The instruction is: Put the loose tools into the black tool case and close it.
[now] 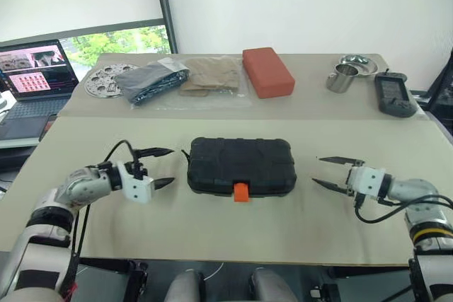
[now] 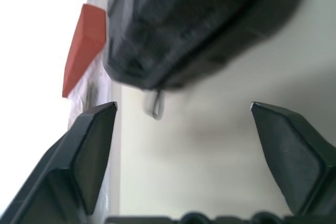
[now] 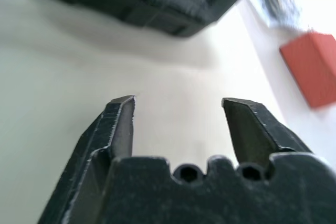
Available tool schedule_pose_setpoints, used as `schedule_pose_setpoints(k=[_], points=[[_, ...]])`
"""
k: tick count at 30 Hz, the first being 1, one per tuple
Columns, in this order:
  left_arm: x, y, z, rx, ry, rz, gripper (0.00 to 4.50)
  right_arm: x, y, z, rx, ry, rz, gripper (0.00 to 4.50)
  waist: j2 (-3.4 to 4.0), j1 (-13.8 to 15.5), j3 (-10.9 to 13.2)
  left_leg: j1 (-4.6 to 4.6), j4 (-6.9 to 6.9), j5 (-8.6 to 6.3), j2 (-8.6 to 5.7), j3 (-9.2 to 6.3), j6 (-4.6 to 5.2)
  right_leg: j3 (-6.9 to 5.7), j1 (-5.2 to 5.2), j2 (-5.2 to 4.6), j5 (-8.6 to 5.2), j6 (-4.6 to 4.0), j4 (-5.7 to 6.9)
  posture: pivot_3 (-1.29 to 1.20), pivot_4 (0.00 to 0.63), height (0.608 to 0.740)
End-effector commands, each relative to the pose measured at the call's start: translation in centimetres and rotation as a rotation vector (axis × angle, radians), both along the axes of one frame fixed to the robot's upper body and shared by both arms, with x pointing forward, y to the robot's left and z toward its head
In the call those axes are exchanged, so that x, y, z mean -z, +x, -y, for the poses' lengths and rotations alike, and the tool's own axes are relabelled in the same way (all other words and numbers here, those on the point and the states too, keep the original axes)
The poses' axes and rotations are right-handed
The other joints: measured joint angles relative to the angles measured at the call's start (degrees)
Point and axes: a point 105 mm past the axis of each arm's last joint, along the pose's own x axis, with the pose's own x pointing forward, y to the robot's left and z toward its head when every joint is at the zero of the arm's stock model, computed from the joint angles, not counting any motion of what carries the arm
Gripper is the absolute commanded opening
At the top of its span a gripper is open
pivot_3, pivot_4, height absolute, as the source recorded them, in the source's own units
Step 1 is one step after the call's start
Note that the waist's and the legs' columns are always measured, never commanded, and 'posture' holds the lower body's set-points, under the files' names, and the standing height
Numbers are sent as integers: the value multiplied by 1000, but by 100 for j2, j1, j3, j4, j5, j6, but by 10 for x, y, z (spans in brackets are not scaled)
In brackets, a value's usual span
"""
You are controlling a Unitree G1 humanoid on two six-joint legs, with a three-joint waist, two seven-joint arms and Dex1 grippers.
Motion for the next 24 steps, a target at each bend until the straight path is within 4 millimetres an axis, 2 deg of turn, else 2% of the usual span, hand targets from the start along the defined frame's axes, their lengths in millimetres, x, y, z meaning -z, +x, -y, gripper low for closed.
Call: schedule_pose_setpoints(k=[1, 5, 8, 10, 11, 14, 16, 19, 21, 24], points=[[-24, 16, -7, -94, -126, 52, 4166, -10, -9, -7, -28, 118, -22, 3106, 0, 15, 0, 5, 0, 0, 0, 9, 0, 1, 1, -3, 0, 0, 4, 0, 150, 740], [-42, 38, 1, -181, -345, -9, 4166, -14, -33, -28, -40, 312, -210, 3106, 7, 89, -5, -4, 2, 0, 4, 21, 0, -4, -1, -7, 0, 0, 7, 0, 150, 740], [-59, 54, 18, -186, -529, -94, 4166, -16, -57, -54, -99, 373, -397, 3106, 21, 119, -8, -20, 9, -1, 10, 31, -1, -15, -11, -10, -1, 2, 12, 0, 150, 740], [-71, 63, 34, -168, -649, -181, 4166, -14, -73, -70, -124, 381, -521, 3106, 14, 133, -8, -40, 23, 0, 10, 29, -1, -26, -22, -2, -3, 5, 25, 0, 150, 740], [-82, 69, 50, -136, -732, -249, 4166, -11, -81, -81, -149, 369, -596, 3106, 9, 128, -10, -52, 29, 0, 9, 29, -1, -24, -22, 9, -2, 5, 15, 0, 150, 740], [-99, 66, 91, -3, -810, -436, 4166, -11, -87, -100, -181, 388, -703, 3106, 2, 123, -11, -69, 36, 0, 5, 19, -2, -23, -20, 28, -4, 7, 14, 0, 150, 740], [-88, 47, 115, 110, -704, -611, 4166, -13, -87, -108, -189, 409, -738, 3106, 3, 93, -12, -68, 47, 0, 4, 9, -2, -21, -27, 39, -6, 10, 11, 0, 150, 740], [-72, 25, 136, 202, -570, -787, 4166, -12, -81, -119, -192, 414, -736, 3106, 4, 33, -13, -66, 41, 0, 2, 7, -1, -15, -25, 43, -6, 11, 6, 0, 150, 740], [-58, 18, 141, 208, -485, -842, 4166, -16, -62, -119, -132, 468, -681, 3106, 2, 16, -11, -66, 42, 0, 4, -1, -1, -14, -26, 49, -7, 11, 4, 0, 150, 740], [-38, 19, 137, 169, -404, -888, 4166, -30, -11, -102, 49, 543, -465, 3106, -1, 17, -7, -63, 49, 1, 2, -10, -1, -13, -27, 53, -16, 27, 7, 0, 150, 740]])
